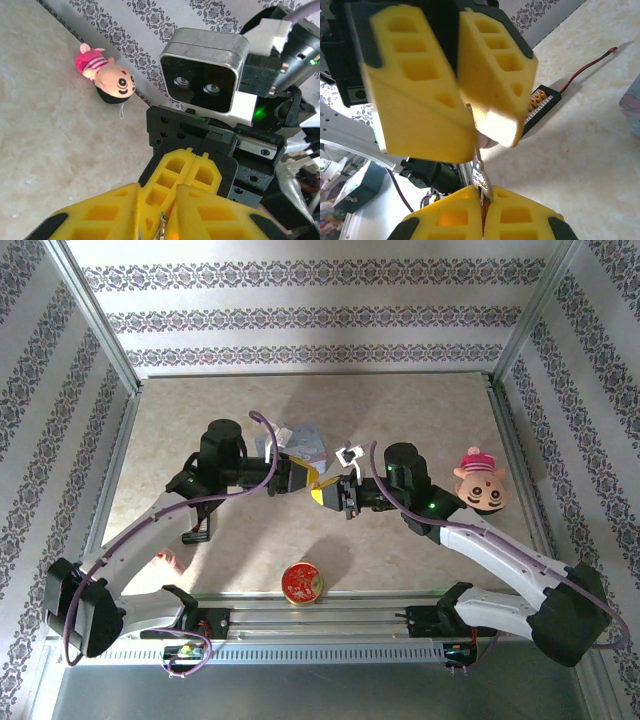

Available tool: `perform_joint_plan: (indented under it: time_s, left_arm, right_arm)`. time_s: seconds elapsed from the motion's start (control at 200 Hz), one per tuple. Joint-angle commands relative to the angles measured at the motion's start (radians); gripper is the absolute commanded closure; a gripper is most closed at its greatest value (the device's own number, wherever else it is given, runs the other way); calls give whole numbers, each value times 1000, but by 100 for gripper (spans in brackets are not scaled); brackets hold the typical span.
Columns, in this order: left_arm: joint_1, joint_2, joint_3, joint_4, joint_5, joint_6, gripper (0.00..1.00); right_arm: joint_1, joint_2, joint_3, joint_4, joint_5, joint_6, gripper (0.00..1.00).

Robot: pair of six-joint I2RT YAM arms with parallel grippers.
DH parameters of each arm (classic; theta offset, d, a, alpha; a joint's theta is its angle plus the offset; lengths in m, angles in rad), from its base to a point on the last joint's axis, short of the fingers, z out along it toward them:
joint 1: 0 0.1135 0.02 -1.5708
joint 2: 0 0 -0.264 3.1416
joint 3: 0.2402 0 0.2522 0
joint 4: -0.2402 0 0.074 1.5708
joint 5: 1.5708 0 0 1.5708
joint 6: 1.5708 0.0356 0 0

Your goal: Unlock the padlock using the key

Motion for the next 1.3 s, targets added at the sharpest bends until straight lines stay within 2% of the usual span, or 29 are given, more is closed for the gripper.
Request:
perform_joint_plan:
  time_s: [0.0, 0.07, 0.13, 0.225, 0.325, 0.46, 0.52, 0.64, 0.87, 1.069, 1.294]
  left_arm:
    - [10, 7, -7, 47, 25, 10, 89]
    - [9, 9, -10, 48, 12, 13, 100]
    - [13, 5, -18, 52, -10, 16, 100]
    - [26, -8, -54, 102, -38, 6, 100]
    - [56, -20, -115, 234, -39, -67, 100]
    - [98, -11, -189, 476, 5, -202, 100]
    - [109, -3, -216, 575, 17, -252, 100]
    - [123, 17, -235, 702, 40, -328, 100]
    - [130, 51, -251, 874, 64, -445, 100]
    - [131, 51, -253, 885, 71, -461, 100]
    - [131, 43, -255, 881, 77, -462, 100]
  right_arm:
    - [-7, 6, 32, 7, -26, 3, 100]
    - [-6, 5, 31, 8, -25, 2, 99]
    - [-9, 0, 27, 8, -4, 2, 80]
    - [-11, -23, -3, 22, 62, 10, 62]
    - [-17, -59, -43, 70, 134, 41, 53]
    - [-8, -112, -121, 223, 194, 95, 41]
    - [-1, -123, -145, 274, 230, 125, 41]
    - [10, -101, -155, 363, 224, 162, 43]
    - [20, 23, -128, 566, 137, 240, 46]
    - [25, 103, -92, 674, 87, 261, 47]
    - [25, 125, -86, 705, 86, 262, 47]
